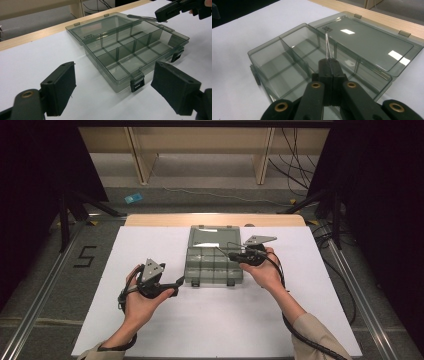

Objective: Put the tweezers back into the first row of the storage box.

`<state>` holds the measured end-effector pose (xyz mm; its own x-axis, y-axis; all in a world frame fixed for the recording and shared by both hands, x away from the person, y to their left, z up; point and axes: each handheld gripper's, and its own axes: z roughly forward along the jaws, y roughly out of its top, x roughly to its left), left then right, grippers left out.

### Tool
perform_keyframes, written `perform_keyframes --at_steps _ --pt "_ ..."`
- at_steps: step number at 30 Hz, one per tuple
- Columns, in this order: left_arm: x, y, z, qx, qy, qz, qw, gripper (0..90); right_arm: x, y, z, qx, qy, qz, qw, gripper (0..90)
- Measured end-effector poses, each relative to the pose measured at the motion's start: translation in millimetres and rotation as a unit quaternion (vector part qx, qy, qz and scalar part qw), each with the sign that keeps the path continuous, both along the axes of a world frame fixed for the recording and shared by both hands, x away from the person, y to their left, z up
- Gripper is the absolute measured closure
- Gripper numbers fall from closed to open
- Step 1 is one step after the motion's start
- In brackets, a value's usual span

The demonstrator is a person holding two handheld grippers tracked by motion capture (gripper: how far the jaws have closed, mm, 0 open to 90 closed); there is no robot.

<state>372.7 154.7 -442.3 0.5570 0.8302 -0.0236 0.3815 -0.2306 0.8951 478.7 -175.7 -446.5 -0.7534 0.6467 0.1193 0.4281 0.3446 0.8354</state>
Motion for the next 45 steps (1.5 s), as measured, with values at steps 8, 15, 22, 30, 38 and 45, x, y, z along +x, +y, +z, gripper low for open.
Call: perform_keyframes --at_steps 8,15,22,30,38,45 --pt "0.0 0.2 0.0 0.0 0.0 0.0 1.0 18.2 2.2 0.3 -1.4 -0.003 0.002 -0.001 1.0 90.0" --pt "0.1 0.2 0.1 0.0 0.0 0.0 1.0 18.2 4.1 0.7 -2.7 -0.002 0.0 -0.003 1.0 90.0" --pt "0.1 0.5 0.2 0.0 0.0 0.001 1.0 18.2 5.5 1.0 -2.9 -0.007 -0.001 -0.006 1.0 90.0" --pt "0.3 0.7 -0.1 0.001 0.001 -0.001 1.0 18.3 7.2 1.5 -4.3 -0.011 0.001 -0.004 0.9999 90.0" --pt "0.1 0.3 -0.1 -0.001 0.001 -0.001 1.0 18.3 9.2 2.5 -8.2 -0.015 0.0 -0.008 0.9999 90.0" --pt "0.3 0.7 -0.2 0.001 0.001 -0.001 1.0 18.3 12.8 3.1 -12.9 -0.024 -0.007 -0.009 0.9997 90.0"
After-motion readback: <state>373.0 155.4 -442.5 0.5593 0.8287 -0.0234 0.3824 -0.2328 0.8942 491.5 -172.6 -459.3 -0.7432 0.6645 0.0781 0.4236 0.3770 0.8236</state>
